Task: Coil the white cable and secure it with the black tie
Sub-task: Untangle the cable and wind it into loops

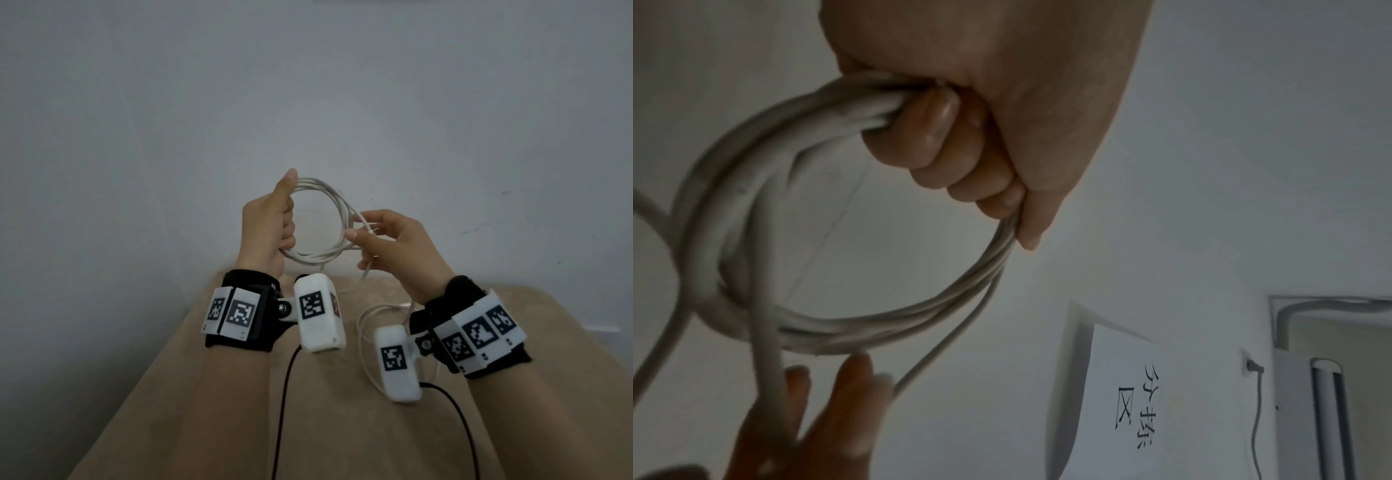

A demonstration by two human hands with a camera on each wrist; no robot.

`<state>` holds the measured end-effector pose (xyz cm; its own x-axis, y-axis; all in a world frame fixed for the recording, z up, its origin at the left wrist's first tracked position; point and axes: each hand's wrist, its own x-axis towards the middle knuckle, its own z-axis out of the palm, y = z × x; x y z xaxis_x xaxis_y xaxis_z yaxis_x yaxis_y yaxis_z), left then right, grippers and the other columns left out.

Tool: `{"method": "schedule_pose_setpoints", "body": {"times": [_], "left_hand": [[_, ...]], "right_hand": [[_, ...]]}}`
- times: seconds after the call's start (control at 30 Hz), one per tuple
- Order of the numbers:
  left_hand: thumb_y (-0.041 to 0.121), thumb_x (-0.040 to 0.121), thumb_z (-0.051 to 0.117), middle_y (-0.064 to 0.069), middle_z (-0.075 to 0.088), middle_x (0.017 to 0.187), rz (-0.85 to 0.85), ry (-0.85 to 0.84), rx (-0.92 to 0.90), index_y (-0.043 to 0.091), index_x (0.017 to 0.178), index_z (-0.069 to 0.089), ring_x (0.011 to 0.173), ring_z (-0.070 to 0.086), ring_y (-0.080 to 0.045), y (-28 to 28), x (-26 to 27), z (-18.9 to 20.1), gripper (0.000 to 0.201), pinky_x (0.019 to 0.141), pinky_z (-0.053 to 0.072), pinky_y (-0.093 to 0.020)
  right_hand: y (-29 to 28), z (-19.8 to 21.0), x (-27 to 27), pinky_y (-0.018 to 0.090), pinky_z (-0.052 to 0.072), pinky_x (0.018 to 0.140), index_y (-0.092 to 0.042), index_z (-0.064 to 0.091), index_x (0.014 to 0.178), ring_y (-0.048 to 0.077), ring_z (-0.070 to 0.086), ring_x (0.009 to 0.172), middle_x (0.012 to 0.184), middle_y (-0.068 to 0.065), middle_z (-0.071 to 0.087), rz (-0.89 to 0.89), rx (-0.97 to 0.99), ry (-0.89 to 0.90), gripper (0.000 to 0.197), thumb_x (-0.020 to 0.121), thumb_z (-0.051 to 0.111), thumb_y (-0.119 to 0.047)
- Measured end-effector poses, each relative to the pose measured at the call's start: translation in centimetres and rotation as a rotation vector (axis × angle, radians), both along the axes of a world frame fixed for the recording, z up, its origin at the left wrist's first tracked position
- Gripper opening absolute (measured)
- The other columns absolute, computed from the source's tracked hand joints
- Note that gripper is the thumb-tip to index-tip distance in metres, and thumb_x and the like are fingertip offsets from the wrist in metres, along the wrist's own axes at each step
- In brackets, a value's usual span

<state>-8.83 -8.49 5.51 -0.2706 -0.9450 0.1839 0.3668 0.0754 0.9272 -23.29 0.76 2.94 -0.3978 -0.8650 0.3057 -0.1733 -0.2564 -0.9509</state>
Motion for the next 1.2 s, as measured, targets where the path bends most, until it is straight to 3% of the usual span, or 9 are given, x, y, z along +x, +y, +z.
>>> {"method": "schedule_pose_setpoints", "body": {"times": [0.1, 0.17, 0.23, 0.3, 0.4, 0.57, 0.83, 0.97, 1.2], "left_hand": [[0.041, 0.088, 0.064, 0.010, 0.019, 0.045, -0.071, 0.066, 0.040, 0.023, 0.058, 0.031, 0.037, 0.013, -0.006, 0.0, 0.2, 0.1, 0.048, 0.037, 0.009, -0.020], [0.044, 0.089, 0.062, 0.010, 0.017, 0.044, -0.156, 0.120, 0.084, 0.023, 0.057, 0.029, 0.036, 0.011, -0.005, 0.0, 0.4, 0.3, 0.050, 0.035, 0.009, -0.020], [0.046, 0.090, 0.059, 0.010, 0.016, 0.042, -0.231, 0.156, 0.114, 0.023, 0.055, 0.028, 0.034, 0.010, -0.005, -0.1, 0.5, 0.4, 0.052, 0.032, 0.010, -0.018], [0.047, 0.090, 0.058, 0.010, 0.015, 0.041, -0.282, 0.188, 0.140, 0.023, 0.054, 0.028, 0.032, 0.011, -0.005, -0.1, 0.4, 0.5, 0.053, 0.030, 0.012, -0.016], [0.047, 0.090, 0.056, 0.010, 0.016, 0.039, -0.345, 0.229, 0.164, 0.023, 0.053, 0.027, 0.030, 0.012, -0.005, -0.1, 0.3, 0.5, 0.054, 0.029, 0.013, -0.016], [0.048, 0.091, 0.053, 0.010, 0.017, 0.037, -0.407, 0.237, 0.180, 0.022, 0.049, 0.028, 0.027, 0.014, -0.005, -0.4, 0.2, 0.2, 0.055, 0.027, 0.015, -0.016], [0.049, 0.094, 0.049, 0.010, 0.019, 0.038, -0.452, 0.064, 0.137, 0.022, 0.048, 0.031, 0.031, 0.018, -0.005, -0.4, -0.5, -0.6, 0.056, 0.034, 0.022, -0.018], [0.048, 0.093, 0.050, 0.009, 0.021, 0.038, -0.478, 0.015, 0.155, 0.020, 0.051, 0.035, 0.030, 0.020, -0.005, -0.4, -0.4, -0.8, 0.053, 0.036, 0.028, -0.017], [0.050, 0.088, 0.052, 0.009, 0.023, 0.038, -0.543, -0.144, 0.119, 0.016, 0.056, 0.042, 0.029, 0.021, -0.004, -0.4, -0.2, -1.1, 0.048, 0.035, 0.027, -0.017]], "right_hand": [[-0.1, -0.2, -0.7, 0.019, 0.043, 0.049, -0.006, 0.067, 0.105, 0.002, 0.047, 0.048, 0.070, -0.008, 0.059, -0.065, -0.027, -0.038, 0.028, 0.081, 0.073, -0.020], [0.0, -0.3, -1.2, 0.017, 0.033, 0.042, -0.006, 0.067, 0.098, 0.003, 0.037, 0.043, 0.063, -0.008, 0.054, -0.036, -0.039, -0.116, 0.023, 0.082, 0.072, -0.022], [0.1, -0.2, -1.2, 0.017, 0.027, 0.038, -0.010, 0.068, 0.086, 0.006, 0.027, 0.042, 0.072, 0.002, 0.049, 0.024, -0.045, -0.184, 0.018, 0.083, 0.069, -0.028], [0.1, -0.1, -1.2, 0.017, 0.024, 0.037, -0.012, 0.067, 0.079, 0.009, 0.027, 0.043, 0.083, 0.009, 0.053, 0.070, -0.050, -0.211, 0.022, 0.087, 0.064, -0.032], [0.4, 0.1, -0.9, 0.016, 0.020, 0.035, -0.007, 0.068, 0.095, 0.009, 0.038, 0.040, 0.104, 0.009, 0.071, 0.148, -0.058, -0.215, 0.031, 0.094, 0.053, -0.034], [0.4, 0.1, -0.7, 0.013, 0.017, 0.033, -0.008, 0.064, 0.098, 0.009, 0.037, 0.036, 0.099, 0.010, 0.073, 0.202, -0.078, -0.235, 0.031, 0.098, 0.044, -0.032], [0.2, -0.2, -0.8, 0.016, 0.013, 0.036, -0.012, 0.060, 0.088, 0.006, 0.021, 0.039, 0.065, -0.003, 0.057, 0.162, -0.059, -0.261, 0.026, 0.100, 0.044, -0.028], [0.2, -0.1, -1.0, 0.014, 0.016, 0.034, -0.012, 0.057, 0.086, 0.003, 0.020, 0.036, 0.059, -0.003, 0.052, 0.118, -0.035, -0.205, 0.025, 0.100, 0.043, -0.027], [0.7, 0.1, -1.8, 0.015, 0.018, 0.035, -0.012, 0.058, 0.084, 0.003, 0.023, 0.036, 0.057, -0.002, 0.049, 0.099, 0.049, 0.020, 0.025, 0.100, 0.044, -0.026]]}}
